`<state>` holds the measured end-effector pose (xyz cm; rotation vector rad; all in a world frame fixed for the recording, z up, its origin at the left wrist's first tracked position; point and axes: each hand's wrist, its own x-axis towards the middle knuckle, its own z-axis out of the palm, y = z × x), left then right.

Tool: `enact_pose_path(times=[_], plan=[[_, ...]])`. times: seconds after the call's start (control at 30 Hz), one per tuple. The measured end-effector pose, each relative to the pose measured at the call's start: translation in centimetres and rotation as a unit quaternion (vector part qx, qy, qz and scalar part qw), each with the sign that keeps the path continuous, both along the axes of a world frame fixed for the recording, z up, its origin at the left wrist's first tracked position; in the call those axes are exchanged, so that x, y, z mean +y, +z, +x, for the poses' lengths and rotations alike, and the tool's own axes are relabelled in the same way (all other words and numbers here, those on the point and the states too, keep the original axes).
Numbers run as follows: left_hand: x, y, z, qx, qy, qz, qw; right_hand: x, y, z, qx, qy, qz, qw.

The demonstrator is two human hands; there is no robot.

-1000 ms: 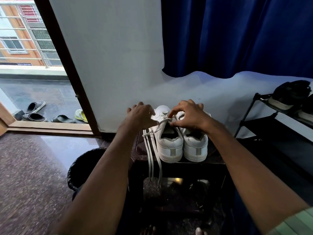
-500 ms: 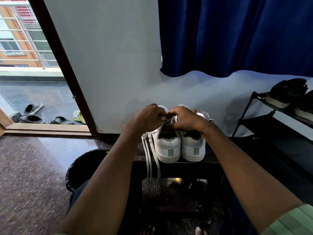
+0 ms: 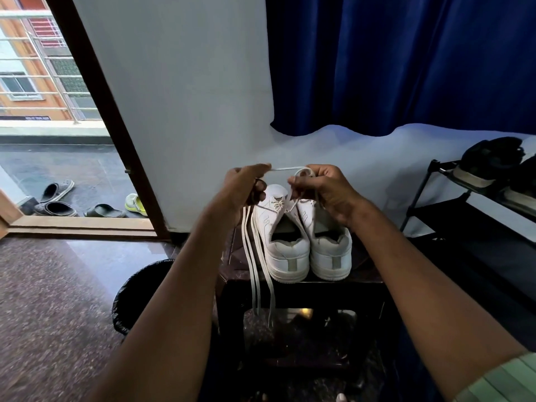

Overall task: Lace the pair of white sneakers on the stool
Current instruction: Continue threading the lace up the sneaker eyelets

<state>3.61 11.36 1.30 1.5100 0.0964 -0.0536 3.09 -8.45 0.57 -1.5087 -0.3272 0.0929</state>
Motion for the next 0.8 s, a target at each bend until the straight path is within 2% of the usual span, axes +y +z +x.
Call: enact_pose_path(times=[0.1, 0.17, 0.23, 0.3, 0.33, 0.37, 0.4, 0.43, 0.5, 0.53, 0.6, 0.67, 0.73, 0.8], plan=[[-0.2, -0.6, -0.3, -0.013, -0.014, 0.119, 0.993, 0.1, 0.0, 0.2, 0.023, -0.021, 0.043, 0.999], [-0.5, -0.6, -0.4, -0.037, -0.011, 0.115, 0.993, 0.2, -0.4, 0.3, 0.001, -0.042, -0.016, 0.999], [-0.8, 0.0, -0.5, -0.052, -0.004, 0.002, 0.999, 0.4, -0.6, 0.3, -0.021, -0.033, -0.091, 0.995], [-0.8, 0.7, -0.5, -0.045, -0.01, -0.159, 0.986, 0.5, -0.7, 0.3, -0.03, -0.014, -0.131, 0.991], [-0.7, 1.0, -0.5, -0.037, -0.001, -0.204, 0.978, 0.5, -0.7, 0.3, -0.033, -0.013, -0.141, 0.989], [-0.5, 0.9, -0.3, -0.043, 0.025, -0.193, 0.98, 0.4, -0.7, 0.3, -0.035, -0.017, -0.145, 0.989], [-0.3, 0.6, 0.1, -0.074, 0.065, -0.114, 0.989, 0.3, -0.7, 0.3, -0.036, -0.022, -0.143, 0.989], [0.1, -0.2, 0.4, -0.124, 0.105, 0.019, 0.987, 0.2, -0.6, 0.3, -0.033, -0.029, -0.134, 0.99], [0.2, -1.4, 0.9, -0.197, 0.153, 0.273, 0.929, 0.2, -0.5, 0.4, -0.006, -0.053, -0.082, 0.995], [0.0, -1.6, 0.8, -0.204, 0.154, 0.345, 0.903, 0.0, -0.5, 0.5, 0.013, -0.067, -0.043, 0.997], [-0.4, -1.6, 0.6, -0.222, 0.104, 0.386, 0.889, -0.1, -0.3, 0.7, 0.049, -0.087, 0.034, 0.994], [-0.5, -1.3, 0.4, -0.243, 0.016, 0.389, 0.889, -0.2, 0.0, 0.8, 0.074, -0.1, 0.085, 0.989], [-0.3, -1.1, 0.1, -0.259, -0.052, 0.398, 0.879, -0.4, 0.1, 0.7, 0.085, -0.116, 0.097, 0.985], [-0.2, -1.2, 0.0, -0.262, -0.069, 0.425, 0.864, -0.5, 0.1, 0.7, 0.083, -0.125, 0.085, 0.985]])
